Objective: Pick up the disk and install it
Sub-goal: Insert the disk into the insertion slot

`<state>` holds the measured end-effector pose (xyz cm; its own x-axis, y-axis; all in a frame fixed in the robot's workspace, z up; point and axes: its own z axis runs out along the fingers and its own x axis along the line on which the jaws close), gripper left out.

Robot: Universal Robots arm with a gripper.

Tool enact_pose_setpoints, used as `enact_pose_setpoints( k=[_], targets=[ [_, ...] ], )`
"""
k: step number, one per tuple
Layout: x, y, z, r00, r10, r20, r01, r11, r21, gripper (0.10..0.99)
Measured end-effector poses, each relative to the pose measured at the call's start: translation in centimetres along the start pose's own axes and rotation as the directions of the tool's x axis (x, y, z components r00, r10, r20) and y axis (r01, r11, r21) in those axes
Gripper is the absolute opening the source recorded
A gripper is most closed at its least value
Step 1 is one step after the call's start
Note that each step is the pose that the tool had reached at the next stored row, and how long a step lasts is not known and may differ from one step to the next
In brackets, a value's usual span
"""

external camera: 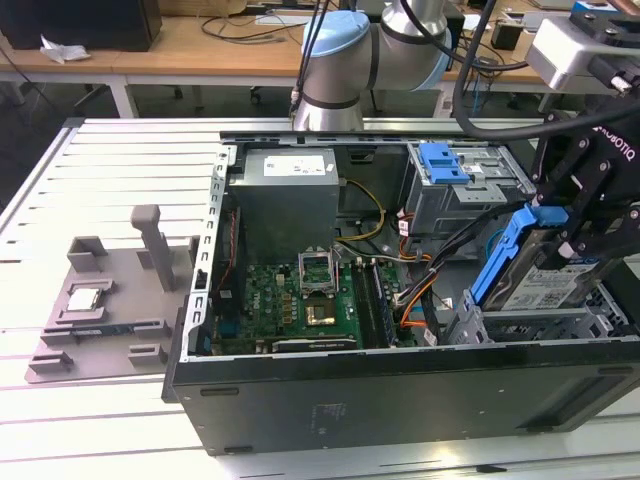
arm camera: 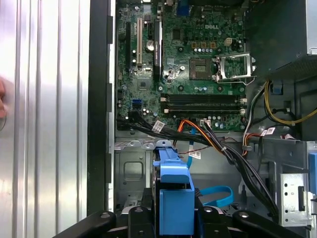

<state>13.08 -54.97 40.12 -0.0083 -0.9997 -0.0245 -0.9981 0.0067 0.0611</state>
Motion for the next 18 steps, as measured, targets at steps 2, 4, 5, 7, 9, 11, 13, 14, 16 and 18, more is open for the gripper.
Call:
enact_pose_setpoints(
  k=[2,4,5,7,9,11,13,14,16,18],
  targets=[
    [0.00,0.00,-0.01,1.0000,0.000,-0.0004,0.000,1.0000,0.000,0.376],
    [0.00,0.00,0.00,1.0000,0.000,-0.0001,0.000,1.0000,0.000,0.439],
    [0.00,0.00,-0.01,1.0000,0.000,-0.0003,0.000,1.0000,0.000,0.439],
    [0.00,0.00,0.00,1.0000,0.000,-0.0003,0.000,1.0000,0.000,0.439],
    [0.00,0.00,0.00,1.0000,0.000,-0.0004,0.000,1.0000,0.000,0.427],
    [0.00,0.00,0.00,1.0000,0.000,-0.0004,0.000,1.0000,0.000,0.239],
    [0.00,0.00,0.00,1.0000,0.000,-0.0003,0.000,1.0000,0.000,0.180],
    [0.00,0.00,0.00,1.0000,0.000,-0.0003,0.000,1.0000,0.000,0.118],
    [0.00,0.00,0.01,1.0000,0.000,-0.0003,0.000,1.0000,0.000,0.106],
    [0.00,0.00,0.01,1.0000,0.000,-0.0003,0.000,1.0000,0.000,0.106]
  ],
)
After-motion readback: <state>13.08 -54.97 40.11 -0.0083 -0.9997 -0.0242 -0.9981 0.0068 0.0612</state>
